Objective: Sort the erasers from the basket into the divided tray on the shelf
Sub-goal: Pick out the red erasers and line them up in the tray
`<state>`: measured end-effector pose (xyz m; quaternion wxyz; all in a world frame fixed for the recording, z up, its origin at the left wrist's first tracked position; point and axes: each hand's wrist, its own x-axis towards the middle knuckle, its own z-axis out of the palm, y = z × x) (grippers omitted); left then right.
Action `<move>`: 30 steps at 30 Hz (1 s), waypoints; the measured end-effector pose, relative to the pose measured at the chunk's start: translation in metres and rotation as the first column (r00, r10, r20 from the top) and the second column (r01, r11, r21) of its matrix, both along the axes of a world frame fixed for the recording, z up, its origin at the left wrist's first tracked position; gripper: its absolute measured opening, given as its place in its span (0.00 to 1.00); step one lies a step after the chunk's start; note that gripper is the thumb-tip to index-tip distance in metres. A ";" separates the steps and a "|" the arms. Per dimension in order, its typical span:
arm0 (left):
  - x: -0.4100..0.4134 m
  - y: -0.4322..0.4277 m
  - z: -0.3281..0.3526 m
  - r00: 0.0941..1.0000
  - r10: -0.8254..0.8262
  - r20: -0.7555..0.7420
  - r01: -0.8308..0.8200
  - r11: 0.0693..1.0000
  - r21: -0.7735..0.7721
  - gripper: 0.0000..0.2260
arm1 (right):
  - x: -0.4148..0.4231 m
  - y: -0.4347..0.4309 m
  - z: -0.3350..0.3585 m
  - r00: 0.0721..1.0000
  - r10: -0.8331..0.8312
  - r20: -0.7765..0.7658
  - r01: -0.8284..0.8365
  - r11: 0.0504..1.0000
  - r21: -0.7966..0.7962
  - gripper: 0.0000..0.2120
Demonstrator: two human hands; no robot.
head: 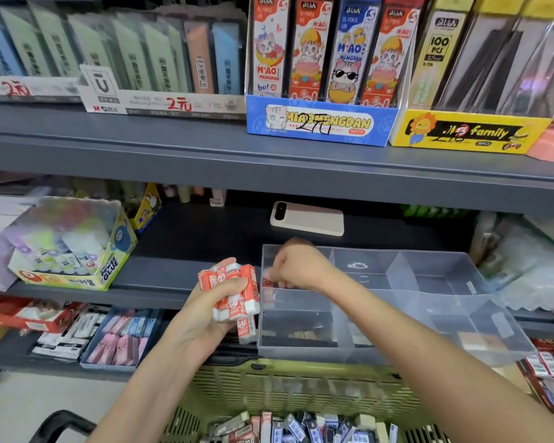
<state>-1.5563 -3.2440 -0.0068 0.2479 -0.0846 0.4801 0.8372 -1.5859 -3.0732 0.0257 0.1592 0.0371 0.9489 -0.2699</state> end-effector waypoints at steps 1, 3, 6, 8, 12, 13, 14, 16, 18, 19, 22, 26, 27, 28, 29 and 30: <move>0.000 0.000 0.000 1.000 0.004 0.007 -0.004 1.000 0.005 0.28 | 0.006 0.001 0.004 0.999 -0.042 -0.019 0.037 0.982 -0.183 0.15; -0.001 0.000 0.000 1.000 0.009 0.020 -0.010 1.000 0.014 0.27 | 0.016 0.004 0.013 0.999 -0.049 0.012 0.049 0.909 -0.414 0.12; 0.000 0.001 0.001 1.000 0.003 0.024 -0.004 1.000 0.017 0.27 | 0.025 0.008 0.015 1.000 0.008 -0.025 -0.019 0.881 -0.473 0.11; 0.000 0.001 0.003 1.000 0.001 0.022 -0.001 1.000 0.016 0.27 | 0.028 0.008 0.014 0.997 0.035 -0.062 -0.063 0.833 -0.550 0.19; 0.000 -0.001 0.005 0.999 -0.037 -0.005 0.037 0.999 0.014 0.31 | 0.030 0.001 0.019 0.966 0.203 -0.161 -0.258 0.793 -0.552 0.16; 0.000 -0.002 0.005 0.999 -0.045 -0.011 0.045 0.999 0.013 0.32 | 0.031 0.000 0.021 0.959 0.205 -0.194 -0.278 0.799 -0.534 0.14; 0.001 -0.002 0.005 0.999 -0.051 -0.016 0.051 0.999 0.012 0.32 | 0.031 0.001 0.022 0.960 0.181 -0.216 -0.271 0.801 -0.534 0.12; 0.001 -0.002 0.004 0.998 -0.061 -0.027 0.061 0.998 0.008 0.31 | 0.032 0.004 0.023 0.972 0.117 -0.203 -0.219 0.760 -0.612 0.05; 0.001 -0.001 0.004 0.997 -0.072 -0.038 0.072 0.997 -0.001 0.29 | 0.035 0.004 0.022 0.974 0.122 -0.192 -0.220 0.716 -0.662 0.05; 0.000 -0.001 0.004 0.996 -0.076 -0.041 0.076 0.997 -0.006 0.29 | 0.036 0.003 0.021 0.970 0.132 -0.204 -0.235 0.721 -0.652 0.08; -0.001 -0.001 0.002 0.998 -0.050 -0.027 0.050 0.999 0.001 0.26 | 0.040 -0.003 0.020 0.964 0.132 -0.231 -0.251 0.743 -0.620 0.13; -0.005 -0.003 -0.003 0.999 -0.046 -0.013 0.047 0.998 0.044 0.11 | 0.045 -0.013 0.023 0.954 0.161 -0.254 -0.285 0.751 -0.595 0.15; -0.005 -0.003 -0.003 0.998 -0.052 -0.018 0.053 0.998 0.044 0.10 | 0.045 -0.013 0.025 0.953 0.155 -0.259 -0.281 0.772 -0.570 0.15; -0.005 -0.002 -0.003 0.998 -0.053 -0.019 0.054 0.998 0.040 0.09 | 0.044 -0.012 0.028 0.952 0.153 -0.266 -0.278 0.797 -0.536 0.14; -0.005 -0.002 -0.003 0.999 -0.050 -0.018 0.050 0.998 0.036 0.10 | 0.043 -0.008 0.031 0.954 0.138 -0.265 -0.261 0.817 -0.514 0.12; -0.004 -0.001 -0.002 0.999 -0.041 -0.013 0.042 0.998 0.039 0.11 | 0.040 -0.003 0.033 0.963 0.088 -0.256 -0.214 0.826 -0.522 0.10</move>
